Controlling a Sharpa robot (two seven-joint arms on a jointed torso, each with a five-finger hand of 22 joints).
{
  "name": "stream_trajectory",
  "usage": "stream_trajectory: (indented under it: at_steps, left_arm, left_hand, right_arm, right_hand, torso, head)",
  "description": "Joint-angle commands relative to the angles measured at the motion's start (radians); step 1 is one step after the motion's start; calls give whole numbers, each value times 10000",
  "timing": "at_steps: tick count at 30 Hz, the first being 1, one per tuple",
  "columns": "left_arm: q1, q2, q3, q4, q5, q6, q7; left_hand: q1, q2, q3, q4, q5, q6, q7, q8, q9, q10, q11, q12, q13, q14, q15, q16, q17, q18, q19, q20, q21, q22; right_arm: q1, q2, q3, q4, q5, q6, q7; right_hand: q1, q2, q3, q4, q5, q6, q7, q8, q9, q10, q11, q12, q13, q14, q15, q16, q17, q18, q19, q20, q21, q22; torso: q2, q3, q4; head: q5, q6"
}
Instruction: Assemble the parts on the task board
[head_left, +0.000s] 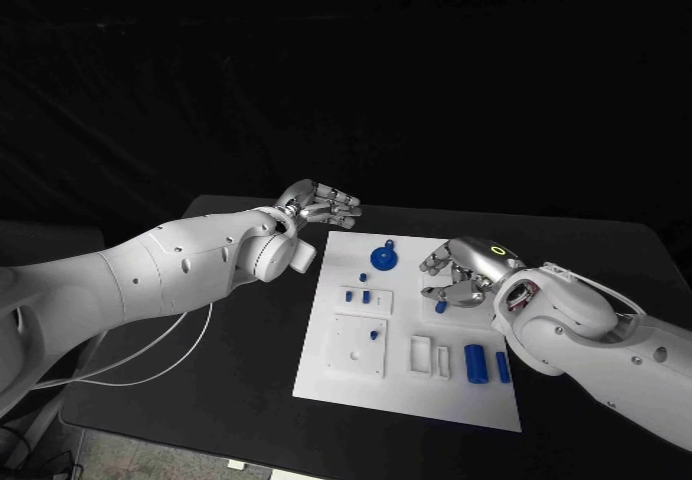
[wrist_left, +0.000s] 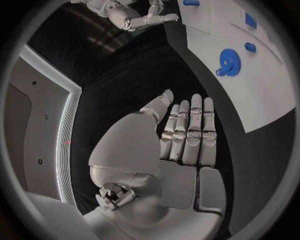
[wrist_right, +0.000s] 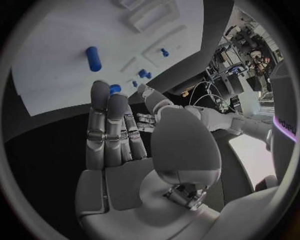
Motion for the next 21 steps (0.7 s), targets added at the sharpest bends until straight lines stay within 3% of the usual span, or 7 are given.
stream_trajectory:
  at_steps: [1, 4, 7, 13, 18, 21]
  left_arm:
    - [25, 24, 10, 15, 57, 103, 51]
    - [26, 31, 10, 8, 57, 105, 50]
    - [27, 41, 10, 3, 57, 111, 48]
    - [28, 98, 9, -10, 57, 140, 50]
    - [28, 138, 10, -17, 57, 155, 48]
    - [27, 140, 10, -26, 57, 151, 49]
  left_hand:
    - [40, -5, 10, 16, 3, -46, -22, -2, 5, -79, 8, 41, 8, -39, 27, -20, 14, -39, 79, 2, 20, -23]
    - [40, -5, 10, 16, 3, -46, -22, -2, 5, -79, 8, 41, 8, -39, 27, -20, 14, -39, 79, 2, 20, -23]
    - [40, -5, 10, 16, 3, -46, -22, -2, 5, -79, 8, 41, 8, -39, 27, -20, 14, -39, 79, 2, 20, -23]
    - [40, -5, 10, 16, 3, -46, -22, -2, 5, -79, 8, 41, 8, -39, 27, -20, 14, -39, 79, 2, 20, -23]
    - [40, -5, 10, 16, 3, -46, -22, -2, 5, -79, 8, 41, 8, -39, 27, -20, 14, -39, 79, 2, 20, -23]
    - [40, -5, 10, 16, 3, -46, -22, -2, 5, -79, 8, 41, 8, -39, 27, -20, 14, -39, 79, 2, 20, -23]
  right_arm:
    - [40, -4, -10, -216, 51, 771, 34]
    - [72, 21, -58, -406, -114, 1117, -67]
    - [86, 51, -171, -544, -204, 1381, -134]
    - [97, 188, -366, -790, -385, 1635, -228]
    - [98, 244, -526, -912, -441, 2068, -300]
    - [95, 274, -595, -954, -445, 2205, -298]
  right_hand:
    - [120, 19, -150, 31, -169, -1, -85, -20, -12, -142, 20, 27, -4, -43, 26, 15, -22, 21, 339, 62, -16, -10]
    - [203, 49, -378, 71, -351, -43, -181, -20, -12, -312, 38, 28, -5, -61, 53, -1, -48, 20, 333, 91, -72, -33]
    - [303, 93, -647, 172, -610, -120, -326, -18, -12, -662, 93, 35, -8, -101, 62, -53, -107, 30, 312, 110, -174, -94]
    - [431, 109, -726, 313, -730, -119, -341, -20, -13, -775, 122, 22, -15, -83, 124, -66, -181, 33, 374, 159, -265, -176]
    - [426, 109, -744, 354, -765, -134, -343, -22, -14, -815, 132, 26, -14, -81, 144, -61, -198, 40, 378, 181, -274, -198]
    - [429, 137, -744, 369, -765, -117, -325, -21, -13, -738, 122, 27, -14, -80, 151, -55, -210, 40, 381, 192, -277, -212]
  torso:
    - [-2, 0, 13]
    - [-2, 15, 20]
    - [2, 5, 18]
    - [10, 17, 12]
    - [5, 3, 15]
    - [5, 18, -1]
  head:
    - [-14, 7]
    - [-7, 3]
    - [-7, 9]
    - [25, 5]
    - [7, -1]
    - [13, -5]
